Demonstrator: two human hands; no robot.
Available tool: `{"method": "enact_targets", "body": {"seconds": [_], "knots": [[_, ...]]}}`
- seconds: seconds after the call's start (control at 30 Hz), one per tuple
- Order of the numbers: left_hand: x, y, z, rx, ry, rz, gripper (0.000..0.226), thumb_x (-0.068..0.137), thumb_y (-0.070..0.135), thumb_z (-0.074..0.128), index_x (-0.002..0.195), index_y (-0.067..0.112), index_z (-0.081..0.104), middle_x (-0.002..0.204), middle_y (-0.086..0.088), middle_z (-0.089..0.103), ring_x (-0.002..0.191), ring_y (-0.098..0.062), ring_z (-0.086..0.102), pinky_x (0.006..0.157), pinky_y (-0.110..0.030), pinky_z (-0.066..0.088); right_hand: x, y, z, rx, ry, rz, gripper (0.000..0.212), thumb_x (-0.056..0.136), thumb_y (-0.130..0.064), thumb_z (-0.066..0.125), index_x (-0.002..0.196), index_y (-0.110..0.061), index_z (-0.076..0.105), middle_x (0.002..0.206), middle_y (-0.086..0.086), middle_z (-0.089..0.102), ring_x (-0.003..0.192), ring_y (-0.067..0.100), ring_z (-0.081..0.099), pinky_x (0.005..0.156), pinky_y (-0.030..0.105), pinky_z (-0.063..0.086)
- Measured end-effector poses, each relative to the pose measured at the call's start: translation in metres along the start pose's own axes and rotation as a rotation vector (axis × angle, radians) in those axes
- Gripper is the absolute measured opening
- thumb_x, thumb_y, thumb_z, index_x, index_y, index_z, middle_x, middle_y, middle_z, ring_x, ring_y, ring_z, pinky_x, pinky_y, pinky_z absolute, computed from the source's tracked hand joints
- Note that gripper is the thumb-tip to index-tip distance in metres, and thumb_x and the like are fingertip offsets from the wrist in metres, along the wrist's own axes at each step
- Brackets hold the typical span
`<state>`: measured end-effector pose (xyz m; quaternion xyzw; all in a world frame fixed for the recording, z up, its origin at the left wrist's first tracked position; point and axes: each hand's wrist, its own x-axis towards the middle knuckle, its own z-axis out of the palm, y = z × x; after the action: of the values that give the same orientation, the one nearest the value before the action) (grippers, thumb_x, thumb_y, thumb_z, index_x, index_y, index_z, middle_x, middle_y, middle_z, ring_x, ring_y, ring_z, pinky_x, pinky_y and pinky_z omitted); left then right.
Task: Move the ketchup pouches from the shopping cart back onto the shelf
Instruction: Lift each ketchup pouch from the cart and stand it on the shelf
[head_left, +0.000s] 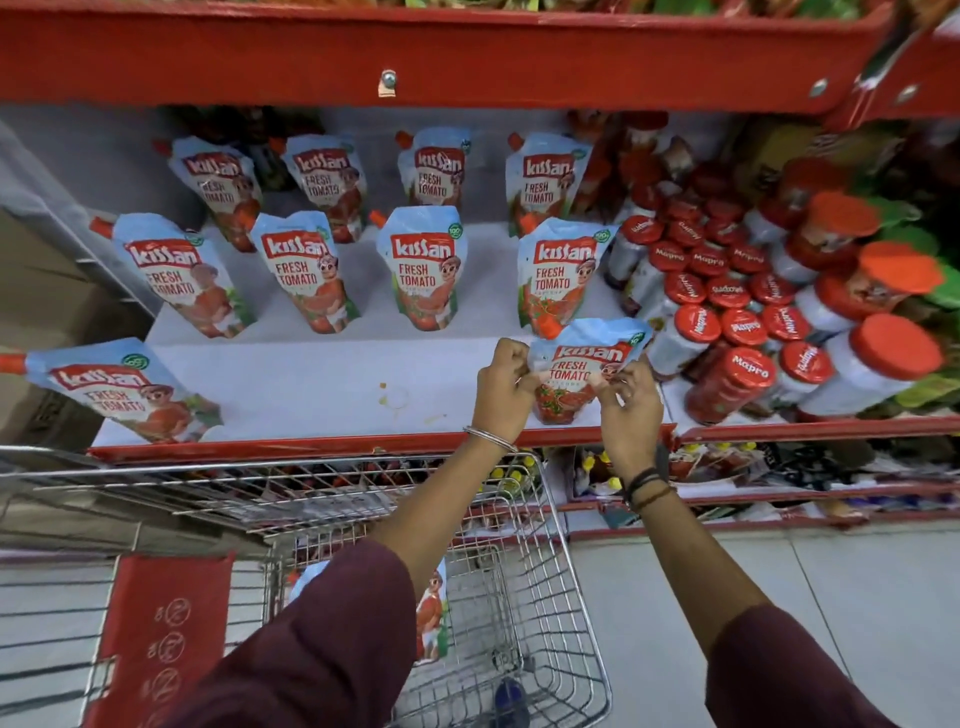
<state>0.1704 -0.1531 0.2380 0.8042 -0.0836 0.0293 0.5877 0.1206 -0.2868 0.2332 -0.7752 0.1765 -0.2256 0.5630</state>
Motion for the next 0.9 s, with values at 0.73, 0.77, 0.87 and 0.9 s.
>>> {"method": "enact_targets", "body": {"seconds": [0.73, 0.77, 0.87, 0.9], "knots": [[-0.043, -0.008, -0.037, -0.191, -0.096, -0.094, 0.039, 0.084, 0.008, 0.060, 0.119, 0.007, 0.040, 0.132, -0.011, 0.054, 0.124, -0.018, 0.049, 0.104, -0.034, 0.040, -0.047, -0.001, 0.000, -0.026, 0.024, 0.148, 0.050, 0.088, -0.017, 0.062, 0.132, -0.008, 0.040, 0.140, 0.013, 0.046, 0.128, 0.021, 0.044, 0.106, 0.030, 0.039], [-0.053, -0.013, -0.045, -0.201, -0.069, -0.073, 0.035, 0.085, 0.009, 0.059, 0.117, 0.008, 0.042, 0.130, -0.010, 0.056, 0.122, -0.016, 0.051, 0.103, -0.033, 0.042, -0.056, 0.000, 0.002, -0.022, 0.041, 0.127, 0.047, 0.088, -0.017, 0.061, 0.130, -0.007, 0.041, 0.137, 0.012, 0.047, 0.124, 0.019, 0.045, 0.103, 0.020, 0.039], [-0.086, -0.037, -0.071, -0.212, 0.044, -0.035, 0.023, 0.088, 0.011, 0.054, 0.110, 0.011, 0.047, 0.119, -0.008, 0.062, 0.115, -0.013, 0.057, 0.097, -0.026, 0.049, -0.092, 0.002, 0.016, 0.029, 0.047, 0.065, 0.033, 0.090, -0.013, 0.059, 0.120, -0.008, 0.047, 0.123, 0.007, 0.052, 0.111, 0.012, 0.049, 0.090, 0.003, 0.038], [-0.098, -0.050, -0.080, -0.201, 0.090, -0.043, 0.020, 0.089, 0.015, 0.053, 0.108, 0.013, 0.049, 0.115, -0.008, 0.063, 0.111, -0.012, 0.059, 0.093, -0.023, 0.050, -0.106, 0.006, 0.024, 0.036, 0.024, 0.057, 0.027, 0.090, -0.012, 0.058, 0.116, -0.010, 0.048, 0.118, 0.006, 0.053, 0.107, 0.013, 0.051, 0.090, 0.007, 0.041]]}}
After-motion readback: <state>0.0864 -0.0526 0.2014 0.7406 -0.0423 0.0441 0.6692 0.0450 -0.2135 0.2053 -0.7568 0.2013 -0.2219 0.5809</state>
